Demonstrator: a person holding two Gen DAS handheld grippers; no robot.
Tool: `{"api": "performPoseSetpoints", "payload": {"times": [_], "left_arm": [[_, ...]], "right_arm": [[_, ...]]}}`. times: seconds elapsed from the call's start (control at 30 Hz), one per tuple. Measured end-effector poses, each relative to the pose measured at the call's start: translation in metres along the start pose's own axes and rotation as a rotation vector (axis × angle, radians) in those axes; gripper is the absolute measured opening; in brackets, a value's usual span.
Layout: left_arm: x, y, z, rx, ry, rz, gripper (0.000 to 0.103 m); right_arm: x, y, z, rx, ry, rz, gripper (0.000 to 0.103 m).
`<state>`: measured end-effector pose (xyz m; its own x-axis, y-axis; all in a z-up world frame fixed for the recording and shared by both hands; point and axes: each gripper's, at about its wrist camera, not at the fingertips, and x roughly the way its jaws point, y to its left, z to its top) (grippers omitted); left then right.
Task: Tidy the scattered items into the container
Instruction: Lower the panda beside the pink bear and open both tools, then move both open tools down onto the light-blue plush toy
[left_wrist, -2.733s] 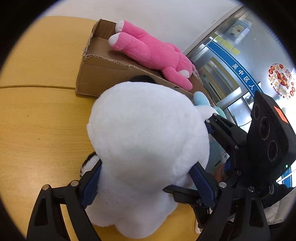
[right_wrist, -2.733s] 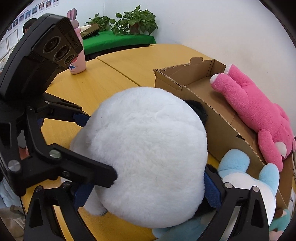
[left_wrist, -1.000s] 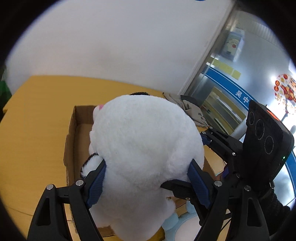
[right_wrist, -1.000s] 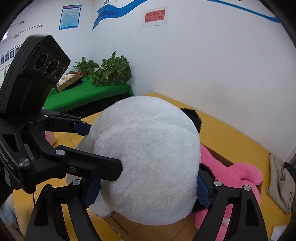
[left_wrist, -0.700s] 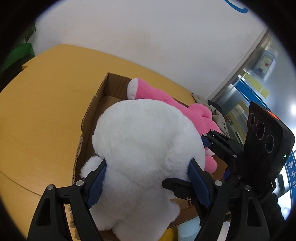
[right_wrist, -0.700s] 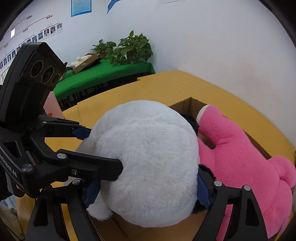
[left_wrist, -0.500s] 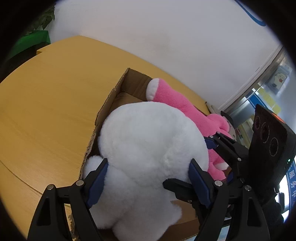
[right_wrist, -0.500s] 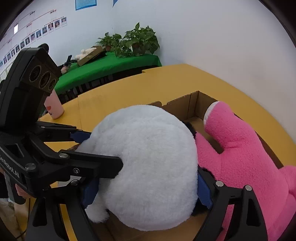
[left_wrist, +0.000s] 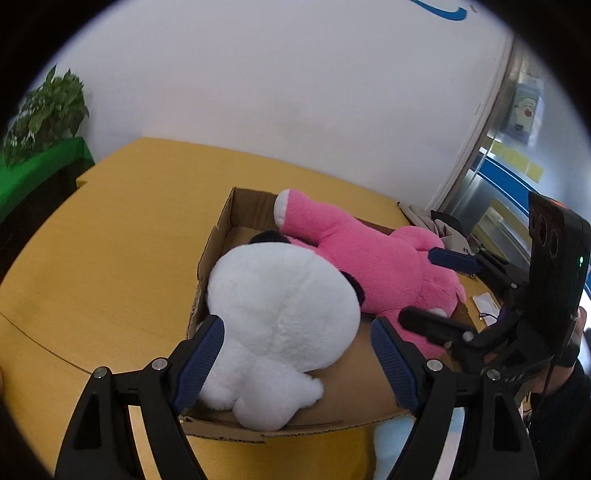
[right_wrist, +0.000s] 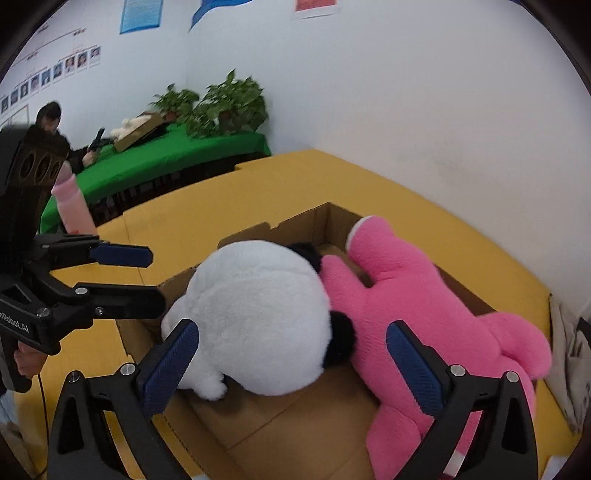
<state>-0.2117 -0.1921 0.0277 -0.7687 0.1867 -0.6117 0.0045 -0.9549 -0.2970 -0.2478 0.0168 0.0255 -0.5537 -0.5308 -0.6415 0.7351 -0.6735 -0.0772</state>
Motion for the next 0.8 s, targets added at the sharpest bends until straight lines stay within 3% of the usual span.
{"api": "performPoseSetpoints", "payload": {"times": [0.2, 0.37, 0.57, 0.8], "left_arm": [[-0.045, -0.048, -0.005, 0.118, -0.064, -0.032, 0.083], [-0.068, -0.081, -0.017, 0.191, -0.095, -0.046, 0.083], [-0.082, -0.098, -0.033, 0.206, -0.098, -0.092, 0.083], [-0.081, -0.096, -0.052, 0.174, -0.047, -0.108, 0.083]], "right_arm": [[-0.089, -0.014, -0.014, 0.174, -0.055, -0.174, 0.103], [-0.135, -0.001, -0.037, 0.236, -0.065, -0.238, 0.103], [-0.153, 0.015, -0.067, 0.26, -0.012, -0.31, 0.103], [-0.164, 0.027, -0.093, 0.283, 0.005, -0.29, 0.103]]}}
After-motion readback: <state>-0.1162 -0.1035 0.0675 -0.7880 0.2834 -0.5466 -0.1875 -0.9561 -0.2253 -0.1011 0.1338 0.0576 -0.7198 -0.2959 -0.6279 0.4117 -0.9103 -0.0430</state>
